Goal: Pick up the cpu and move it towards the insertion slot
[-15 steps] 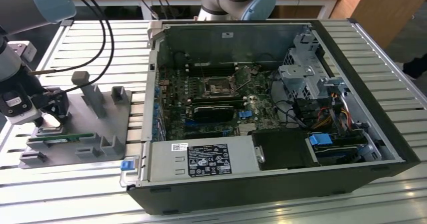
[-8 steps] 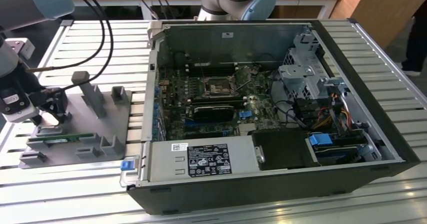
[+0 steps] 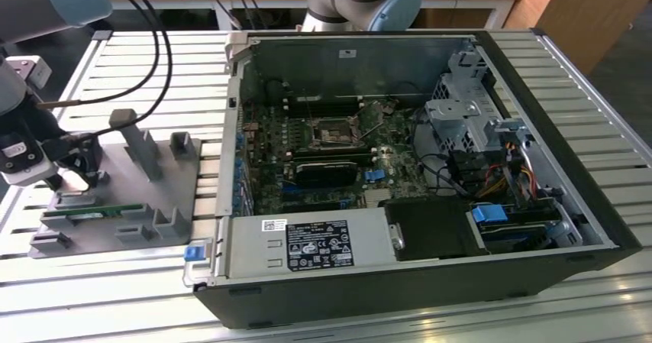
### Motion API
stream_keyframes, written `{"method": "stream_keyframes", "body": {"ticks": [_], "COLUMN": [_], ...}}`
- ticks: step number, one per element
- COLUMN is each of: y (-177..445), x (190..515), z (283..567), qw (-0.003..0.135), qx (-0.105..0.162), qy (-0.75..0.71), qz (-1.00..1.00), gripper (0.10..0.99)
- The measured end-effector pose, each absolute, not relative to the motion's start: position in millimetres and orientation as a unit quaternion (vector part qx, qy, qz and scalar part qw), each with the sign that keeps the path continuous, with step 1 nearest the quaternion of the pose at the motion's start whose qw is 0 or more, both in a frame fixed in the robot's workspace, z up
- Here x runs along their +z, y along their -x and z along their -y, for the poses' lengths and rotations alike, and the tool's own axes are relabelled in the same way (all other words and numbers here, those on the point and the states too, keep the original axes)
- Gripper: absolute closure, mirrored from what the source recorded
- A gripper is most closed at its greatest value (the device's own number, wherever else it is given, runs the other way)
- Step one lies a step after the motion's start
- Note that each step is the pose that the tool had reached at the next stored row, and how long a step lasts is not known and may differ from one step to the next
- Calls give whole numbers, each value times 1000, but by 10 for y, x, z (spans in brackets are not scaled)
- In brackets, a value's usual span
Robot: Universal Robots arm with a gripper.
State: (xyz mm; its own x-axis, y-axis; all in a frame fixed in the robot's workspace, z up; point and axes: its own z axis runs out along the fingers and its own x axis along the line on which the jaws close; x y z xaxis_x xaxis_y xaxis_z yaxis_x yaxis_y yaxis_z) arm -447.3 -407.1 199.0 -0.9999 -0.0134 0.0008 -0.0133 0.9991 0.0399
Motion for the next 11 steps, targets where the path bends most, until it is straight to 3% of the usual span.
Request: {"method": "stream_keyframes", "body": {"ticks": [11], "y": [4472], "x": [2079], "z": [4071], "qw": [0], "qx": [-20], "qy": [-7], "qz": [1000], "gripper": [541]}}
